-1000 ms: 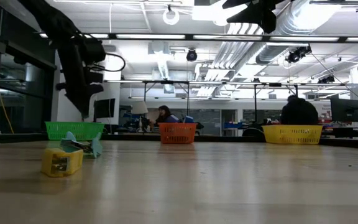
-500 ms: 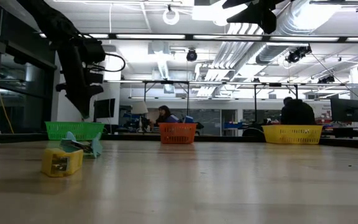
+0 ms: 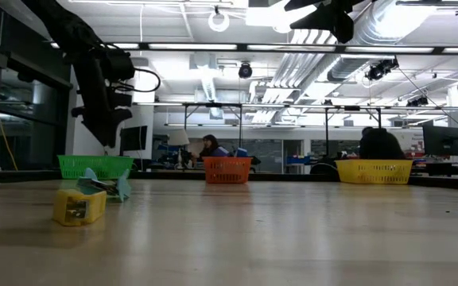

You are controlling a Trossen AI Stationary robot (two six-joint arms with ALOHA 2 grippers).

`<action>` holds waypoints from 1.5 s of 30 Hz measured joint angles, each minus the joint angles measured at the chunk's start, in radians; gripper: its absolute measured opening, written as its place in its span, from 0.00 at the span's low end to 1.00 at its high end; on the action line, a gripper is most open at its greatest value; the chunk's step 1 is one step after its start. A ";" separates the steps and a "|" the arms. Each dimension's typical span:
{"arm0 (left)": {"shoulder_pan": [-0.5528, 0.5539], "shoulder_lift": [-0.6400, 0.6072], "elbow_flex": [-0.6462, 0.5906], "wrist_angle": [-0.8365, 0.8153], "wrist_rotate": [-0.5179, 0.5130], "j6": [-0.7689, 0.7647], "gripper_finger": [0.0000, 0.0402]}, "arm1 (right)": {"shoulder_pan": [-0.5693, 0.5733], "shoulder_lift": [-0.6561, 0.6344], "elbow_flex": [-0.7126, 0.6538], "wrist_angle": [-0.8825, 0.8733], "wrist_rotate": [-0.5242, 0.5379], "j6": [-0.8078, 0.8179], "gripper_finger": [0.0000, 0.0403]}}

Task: Pick and place Stapler, Stapler remover, tape
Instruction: Put the green stapler into the green bin, then put the blue staple remover into the yellow bin

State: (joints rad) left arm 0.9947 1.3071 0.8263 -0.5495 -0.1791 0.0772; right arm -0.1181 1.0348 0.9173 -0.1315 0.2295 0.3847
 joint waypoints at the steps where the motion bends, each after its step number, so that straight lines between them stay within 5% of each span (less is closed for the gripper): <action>1: 0.000 0.000 0.000 0.000 0.003 0.000 0.40 | 0.000 0.000 0.000 0.000 0.000 0.000 0.46; 10: 0.000 0.000 0.008 0.007 0.107 0.128 0.49 | 0.000 0.000 0.000 -0.010 -0.001 0.000 0.46; 23: -0.101 -0.005 0.079 -0.051 0.753 0.633 0.49 | 0.001 0.000 0.000 -0.064 -0.058 0.001 0.46; 28: -0.226 -0.005 0.079 -0.144 0.707 0.649 0.49 | 0.001 0.000 0.000 -0.078 -0.092 0.011 0.46; 37: -0.448 -0.005 0.079 -0.274 0.635 0.382 0.49 | 0.001 0.000 0.000 -0.098 -0.130 0.026 0.46; 45: -0.688 -0.005 0.079 -0.313 0.438 -0.075 0.49 | 0.001 0.000 0.000 -0.124 -0.132 0.053 0.46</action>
State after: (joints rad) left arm 0.3072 1.3025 0.9054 -0.8625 0.2591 0.0020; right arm -0.1169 1.0351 0.9173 -0.2560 0.0971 0.4375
